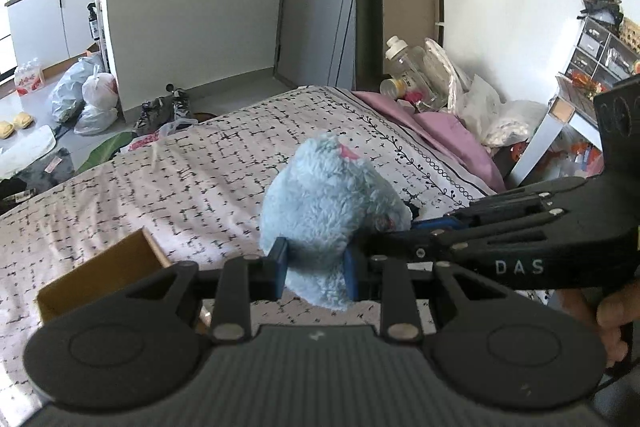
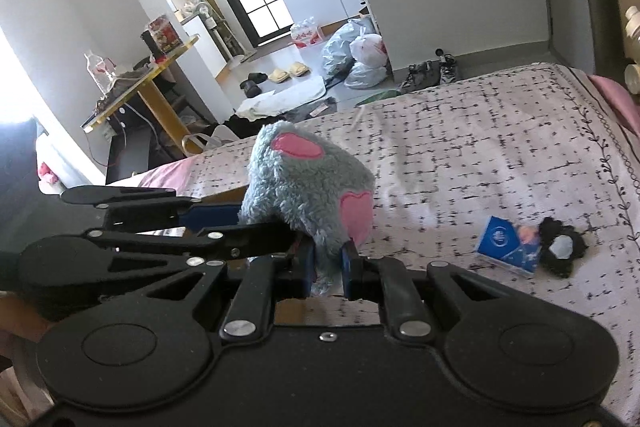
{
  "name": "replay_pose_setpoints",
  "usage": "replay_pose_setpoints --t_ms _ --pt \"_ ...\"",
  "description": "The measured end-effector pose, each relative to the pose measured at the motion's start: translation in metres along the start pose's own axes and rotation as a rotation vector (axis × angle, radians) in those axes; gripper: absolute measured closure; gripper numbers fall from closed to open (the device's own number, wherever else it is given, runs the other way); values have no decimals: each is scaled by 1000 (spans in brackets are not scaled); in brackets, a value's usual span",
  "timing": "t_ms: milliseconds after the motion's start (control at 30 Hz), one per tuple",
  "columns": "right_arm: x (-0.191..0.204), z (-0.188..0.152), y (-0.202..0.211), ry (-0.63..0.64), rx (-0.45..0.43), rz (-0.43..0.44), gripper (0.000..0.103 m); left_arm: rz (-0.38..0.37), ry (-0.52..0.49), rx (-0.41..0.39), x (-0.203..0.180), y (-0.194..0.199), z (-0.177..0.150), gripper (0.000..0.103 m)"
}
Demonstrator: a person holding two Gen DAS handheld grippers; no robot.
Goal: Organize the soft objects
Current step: 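Carry the grey plush over the box and open both tools to drop it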
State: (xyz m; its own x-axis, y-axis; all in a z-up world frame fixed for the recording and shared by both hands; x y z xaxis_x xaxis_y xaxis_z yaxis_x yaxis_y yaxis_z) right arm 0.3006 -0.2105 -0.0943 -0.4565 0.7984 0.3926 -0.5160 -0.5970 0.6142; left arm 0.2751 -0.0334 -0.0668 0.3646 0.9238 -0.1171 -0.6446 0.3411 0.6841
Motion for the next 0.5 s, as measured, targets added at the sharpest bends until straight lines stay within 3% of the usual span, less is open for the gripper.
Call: replay_pose_setpoints --t_ms 500 --pt "68 0 -17 94 -9 -4 89 44 41 -63 46 48 -25 76"
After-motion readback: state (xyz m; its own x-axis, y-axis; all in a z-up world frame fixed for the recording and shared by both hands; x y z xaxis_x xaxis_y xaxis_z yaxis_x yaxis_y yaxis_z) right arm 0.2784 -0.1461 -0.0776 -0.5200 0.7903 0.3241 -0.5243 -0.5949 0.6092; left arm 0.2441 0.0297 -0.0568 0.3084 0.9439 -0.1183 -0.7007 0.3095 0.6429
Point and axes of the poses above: each gripper's, at about its wrist camera, not at the fingertips, and y roughly against the way its jaws point, x to its left, z to its top, the point moved 1 cm from there along -y, roughly the way its jaws point, and after that the axes turned 1 degree about z, right-handed, at the moved point
